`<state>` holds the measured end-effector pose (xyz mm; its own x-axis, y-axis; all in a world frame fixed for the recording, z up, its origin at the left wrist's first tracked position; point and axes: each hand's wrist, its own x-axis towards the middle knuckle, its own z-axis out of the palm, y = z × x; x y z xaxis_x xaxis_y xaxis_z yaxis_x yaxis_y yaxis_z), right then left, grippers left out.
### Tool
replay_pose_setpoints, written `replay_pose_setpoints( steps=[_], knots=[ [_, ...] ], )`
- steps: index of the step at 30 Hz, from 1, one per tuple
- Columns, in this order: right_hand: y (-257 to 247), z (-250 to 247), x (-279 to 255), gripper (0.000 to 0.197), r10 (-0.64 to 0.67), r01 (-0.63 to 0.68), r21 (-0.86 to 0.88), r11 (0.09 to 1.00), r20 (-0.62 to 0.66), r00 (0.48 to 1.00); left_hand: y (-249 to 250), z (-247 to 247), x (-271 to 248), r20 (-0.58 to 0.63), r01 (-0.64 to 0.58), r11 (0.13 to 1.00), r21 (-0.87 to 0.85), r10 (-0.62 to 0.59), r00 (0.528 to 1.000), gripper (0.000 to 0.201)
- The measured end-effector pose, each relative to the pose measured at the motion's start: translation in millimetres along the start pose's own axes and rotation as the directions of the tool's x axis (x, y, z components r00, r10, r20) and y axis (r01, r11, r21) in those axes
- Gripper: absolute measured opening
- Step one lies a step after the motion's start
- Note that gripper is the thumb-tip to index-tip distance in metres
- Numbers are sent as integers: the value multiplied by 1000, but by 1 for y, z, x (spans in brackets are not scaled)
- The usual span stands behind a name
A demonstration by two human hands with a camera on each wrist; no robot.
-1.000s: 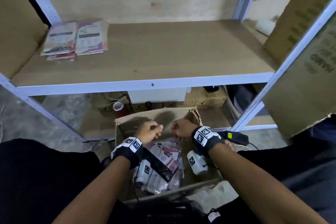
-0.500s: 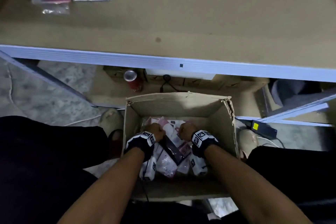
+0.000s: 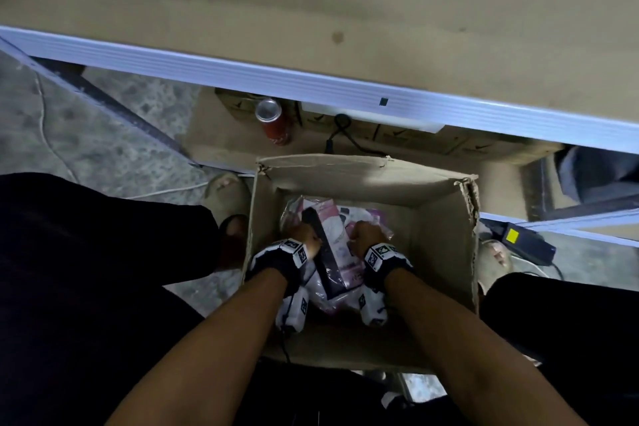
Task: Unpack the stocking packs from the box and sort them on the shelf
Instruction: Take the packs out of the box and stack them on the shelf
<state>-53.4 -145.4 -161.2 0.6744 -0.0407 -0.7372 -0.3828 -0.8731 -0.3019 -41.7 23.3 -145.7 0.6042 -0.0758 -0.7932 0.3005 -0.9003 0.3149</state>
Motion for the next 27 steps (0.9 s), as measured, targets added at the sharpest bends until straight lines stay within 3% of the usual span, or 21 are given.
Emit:
replay_pose_setpoints(
  steps=[3,7,12,14,17,19,22,27],
  knots=[
    [0,2,0,16,43,-39,94,995,-32,999,-4,4,-1,32,20,1000,4,-20,999,31],
    [-13,14,2,47,61,-50,194,980,-48,997,-8,2,-3,71,42,999,4,-42,997,32],
    [-10,26,2,30,74,-59,193,979,-69,995,-12,-2,0,55,83,997,11,-83,995,38],
    [-4,27,0,31,117,-104,195,975,-56,992,-8,2,1,49,97,995,-3,-97,994,36],
    [-6,27,-1,30,159,-141,240,960,-56,986,-2,9,1,-57,139,990,-28,-141,988,39],
    [-13,28,-1,32,149,-133,267,954,-39,988,-4,11,-4,-44,158,986,-58,-161,986,47],
    [-16,28,-2,37,143,-148,299,943,38,989,-9,8,-10,44,125,989,-80,-122,992,56],
    [8,25,-12,44,101,-147,322,935,156,983,0,21,-4,5,-2,997,-78,3,1000,42]
  ],
)
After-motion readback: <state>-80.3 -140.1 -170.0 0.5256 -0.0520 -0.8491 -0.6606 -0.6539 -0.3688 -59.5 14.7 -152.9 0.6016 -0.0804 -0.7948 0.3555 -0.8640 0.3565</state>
